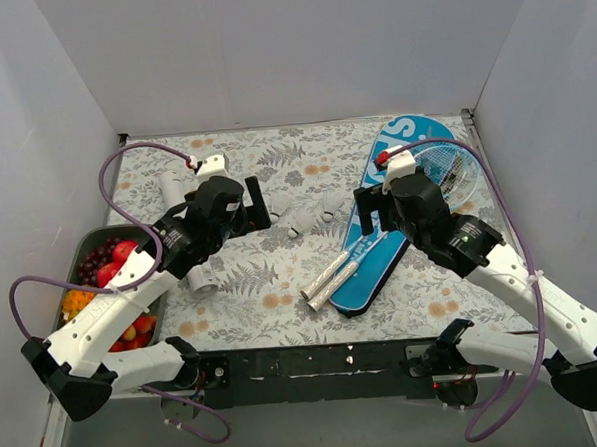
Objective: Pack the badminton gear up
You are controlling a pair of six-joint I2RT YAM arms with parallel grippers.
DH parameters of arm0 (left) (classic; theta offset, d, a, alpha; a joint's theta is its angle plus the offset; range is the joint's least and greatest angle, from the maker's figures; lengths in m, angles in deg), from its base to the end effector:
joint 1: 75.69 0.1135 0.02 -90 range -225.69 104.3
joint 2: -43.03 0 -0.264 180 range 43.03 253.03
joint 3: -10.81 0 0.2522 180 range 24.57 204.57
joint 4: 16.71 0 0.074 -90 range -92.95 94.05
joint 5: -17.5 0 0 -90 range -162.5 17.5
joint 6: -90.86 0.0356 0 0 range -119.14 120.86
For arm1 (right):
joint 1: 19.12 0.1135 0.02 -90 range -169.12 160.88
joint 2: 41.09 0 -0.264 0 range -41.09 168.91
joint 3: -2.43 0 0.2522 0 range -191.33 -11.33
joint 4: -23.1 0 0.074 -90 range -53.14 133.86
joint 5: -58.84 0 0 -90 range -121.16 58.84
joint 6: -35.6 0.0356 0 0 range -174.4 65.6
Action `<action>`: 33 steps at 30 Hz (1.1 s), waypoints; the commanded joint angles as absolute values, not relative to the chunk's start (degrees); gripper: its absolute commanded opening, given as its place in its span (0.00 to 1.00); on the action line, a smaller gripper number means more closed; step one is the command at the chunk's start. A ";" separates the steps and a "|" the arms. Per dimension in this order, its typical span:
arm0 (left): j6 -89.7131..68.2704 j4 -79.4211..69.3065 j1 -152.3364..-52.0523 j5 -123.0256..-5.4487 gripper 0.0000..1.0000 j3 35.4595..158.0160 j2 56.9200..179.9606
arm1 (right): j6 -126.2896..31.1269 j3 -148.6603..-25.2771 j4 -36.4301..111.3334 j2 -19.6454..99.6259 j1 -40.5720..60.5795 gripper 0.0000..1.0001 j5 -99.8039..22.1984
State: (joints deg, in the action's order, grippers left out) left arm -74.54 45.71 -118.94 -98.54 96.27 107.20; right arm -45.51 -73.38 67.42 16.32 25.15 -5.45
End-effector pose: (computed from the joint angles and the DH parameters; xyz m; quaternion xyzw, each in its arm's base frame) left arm 0.1708 -0.1392 0.3730 -0.3352 0.8265 -0.2420 0.3820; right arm 0.1630 0.1373 0.3692 -0.1387 0.8232 0.0628 0.5469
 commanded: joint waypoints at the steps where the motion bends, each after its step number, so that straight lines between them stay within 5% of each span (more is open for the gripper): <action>1: -75.52 44.94 -118.94 -100.79 0.98 97.08 106.31 | -44.64 -72.86 65.07 12.88 25.09 1.00 -0.15; 8: -78.85 49.34 -118.85 -103.08 0.98 97.08 106.50 | -45.17 -66.71 62.95 10.15 25.09 1.00 3.56; 22: -79.04 53.83 -118.68 -105.18 0.98 100.59 108.33 | -40.51 -73.30 74.04 23.07 25.09 1.00 -3.03; 26: -70.02 51.02 -101.48 -95.76 0.98 100.51 111.58 | -39.81 -71.37 72.37 23.33 25.00 1.00 -9.88; 33: -57.44 40.82 -88.98 -90.17 0.98 99.36 118.69 | -39.98 -66.45 68.68 19.47 25.09 1.00 -18.93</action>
